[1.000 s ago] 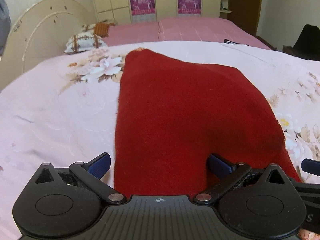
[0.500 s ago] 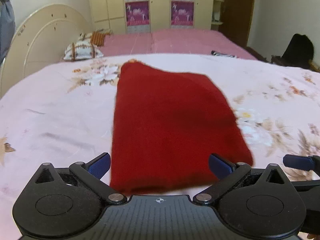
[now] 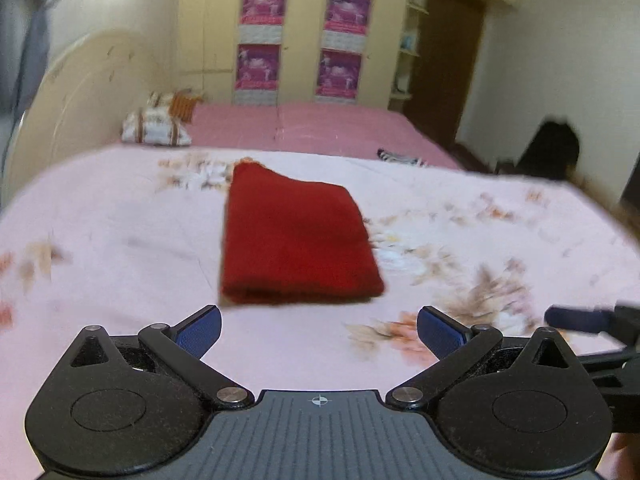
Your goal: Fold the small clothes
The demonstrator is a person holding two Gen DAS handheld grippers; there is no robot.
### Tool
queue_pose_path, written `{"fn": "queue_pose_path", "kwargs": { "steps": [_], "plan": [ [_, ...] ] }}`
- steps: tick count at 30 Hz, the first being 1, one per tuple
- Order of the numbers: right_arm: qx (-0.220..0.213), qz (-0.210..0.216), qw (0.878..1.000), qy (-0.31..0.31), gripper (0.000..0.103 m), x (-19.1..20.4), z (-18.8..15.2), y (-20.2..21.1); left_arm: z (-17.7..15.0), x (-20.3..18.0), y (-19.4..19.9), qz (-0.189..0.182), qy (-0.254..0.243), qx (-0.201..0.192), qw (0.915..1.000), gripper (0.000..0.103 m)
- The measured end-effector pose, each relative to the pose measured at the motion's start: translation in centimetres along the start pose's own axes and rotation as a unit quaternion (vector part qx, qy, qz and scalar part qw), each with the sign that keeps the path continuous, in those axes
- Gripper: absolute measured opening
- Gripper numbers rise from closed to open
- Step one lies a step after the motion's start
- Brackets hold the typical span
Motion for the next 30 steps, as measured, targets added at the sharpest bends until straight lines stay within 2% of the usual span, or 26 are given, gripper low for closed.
{"fn": "queue_pose_path", "kwargs": {
  "steps": [2, 5, 9, 14, 21, 30],
  "plan": [
    [-0.02, 0.001, 1.0, -0.004, 0.087, 0.0, -0.4, 2.6, -0.5, 0.1, 1.9, 0.033, 0.01, 0.005, 0.9994, 0.103],
    [-0.062, -0.012, 0.998, -0.012, 0.088, -0.2, -0.8, 6.0, -1.2, -0.5, 4.3, 0.085, -0.006, -0.002, 0.9964, 0.103],
    [-0.114, -0.02, 0.993, -0.013, 0.091, -0.2, -1.3, 9.4, -1.8, -0.9, 7.0, 0.108, -0.003, -0.004, 0.9941, 0.103],
    [-0.135, -0.024, 0.991, 0.002, 0.092, -0.2, -1.9, 11.5, -2.7, -2.3, 8.9, 0.133, -0.017, 0.001, 0.991, 0.103],
    [-0.137, -0.024, 0.99, -0.009, 0.092, -1.1, -2.7, 12.6, -4.5, -3.7, 10.9, 0.141, -0.02, 0.008, 0.9897, 0.103],
    [-0.142, -0.024, 0.99, -0.012, 0.093, -1.6, -3.1, 13.4, -4.9, -4.9, 11.8, 0.14, -0.021, 0.006, 0.9899, 0.103]
  ]
}}
Point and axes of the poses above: each gripper's, at about its wrist camera, not at the fingertips, and y roughly against the way its jaws point, x to its left, z to its top, the point moved 3 cm from there along -y, roughly the way its jaws point, and after that the axes turned 11 degrees about -y, right-handed, at the moved point
